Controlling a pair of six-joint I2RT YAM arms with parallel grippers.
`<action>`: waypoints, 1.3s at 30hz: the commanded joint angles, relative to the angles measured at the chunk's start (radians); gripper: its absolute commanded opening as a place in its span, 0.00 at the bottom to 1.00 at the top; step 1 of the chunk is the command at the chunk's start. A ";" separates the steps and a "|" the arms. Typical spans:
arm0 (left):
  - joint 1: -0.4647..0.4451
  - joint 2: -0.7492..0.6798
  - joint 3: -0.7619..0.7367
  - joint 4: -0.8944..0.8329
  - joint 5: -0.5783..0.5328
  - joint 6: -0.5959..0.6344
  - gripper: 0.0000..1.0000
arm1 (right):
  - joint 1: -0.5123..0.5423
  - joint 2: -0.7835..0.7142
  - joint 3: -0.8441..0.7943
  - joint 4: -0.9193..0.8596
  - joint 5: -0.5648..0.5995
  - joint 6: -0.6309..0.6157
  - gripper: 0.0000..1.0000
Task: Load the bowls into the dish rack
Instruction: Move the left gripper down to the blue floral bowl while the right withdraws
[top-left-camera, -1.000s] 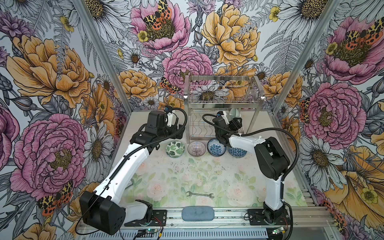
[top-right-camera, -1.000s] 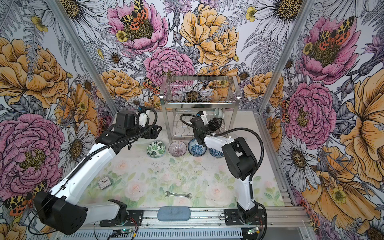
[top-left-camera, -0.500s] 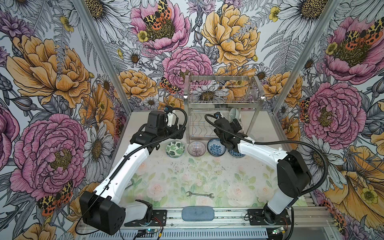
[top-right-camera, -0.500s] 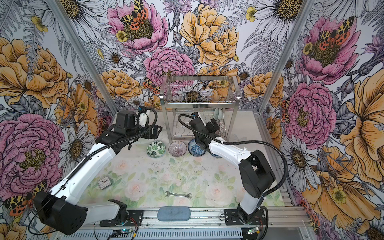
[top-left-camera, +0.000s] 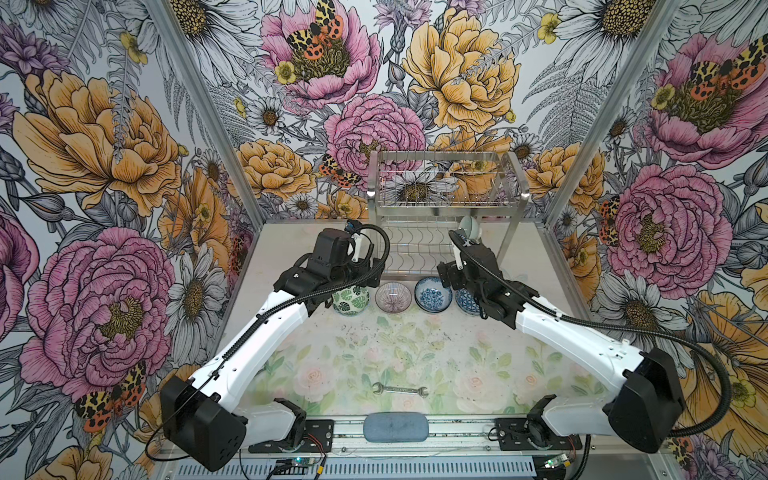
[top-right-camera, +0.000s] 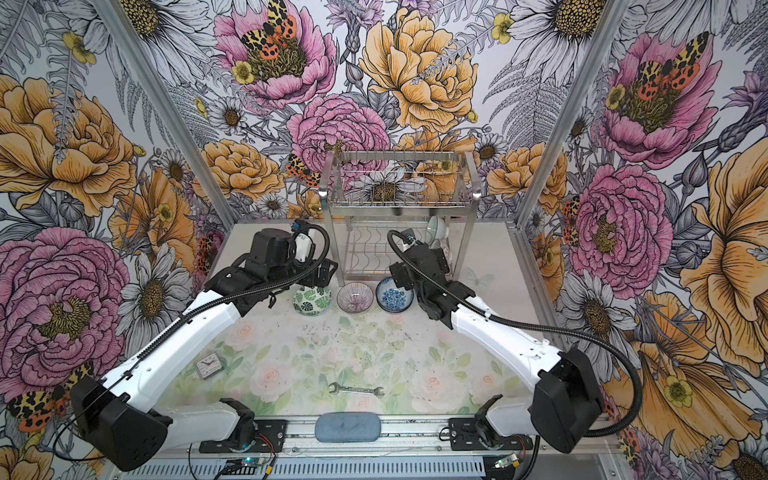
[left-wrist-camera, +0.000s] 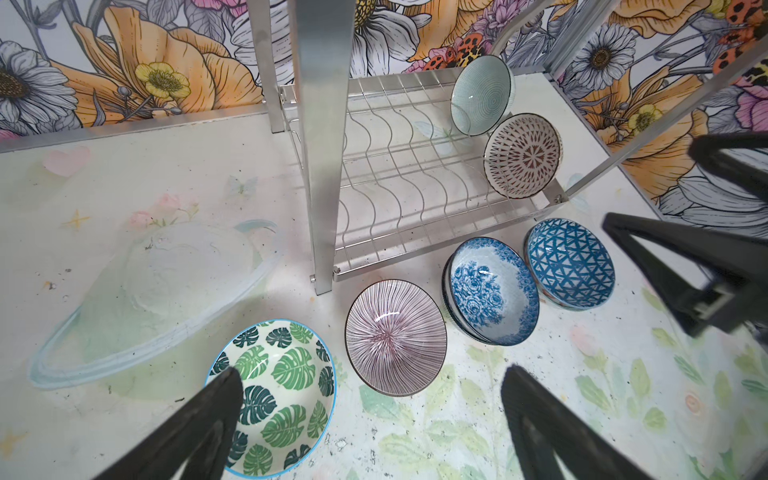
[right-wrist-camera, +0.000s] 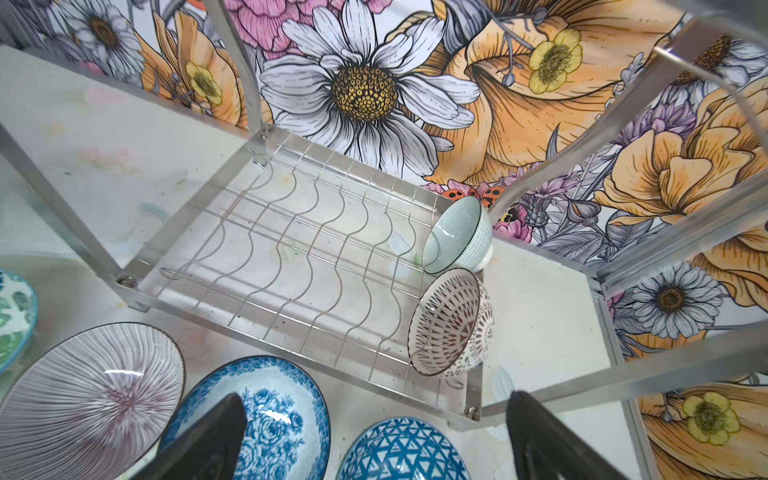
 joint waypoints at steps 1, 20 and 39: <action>-0.022 0.016 -0.056 0.068 0.007 -0.071 0.99 | -0.019 -0.087 -0.041 -0.024 -0.077 0.064 1.00; -0.151 0.301 -0.059 0.290 0.036 -0.085 0.99 | -0.137 0.000 0.000 -0.034 -0.151 0.106 0.99; -0.208 0.599 0.167 0.245 0.020 -0.063 0.57 | -0.152 -0.040 -0.061 -0.013 -0.119 0.131 0.98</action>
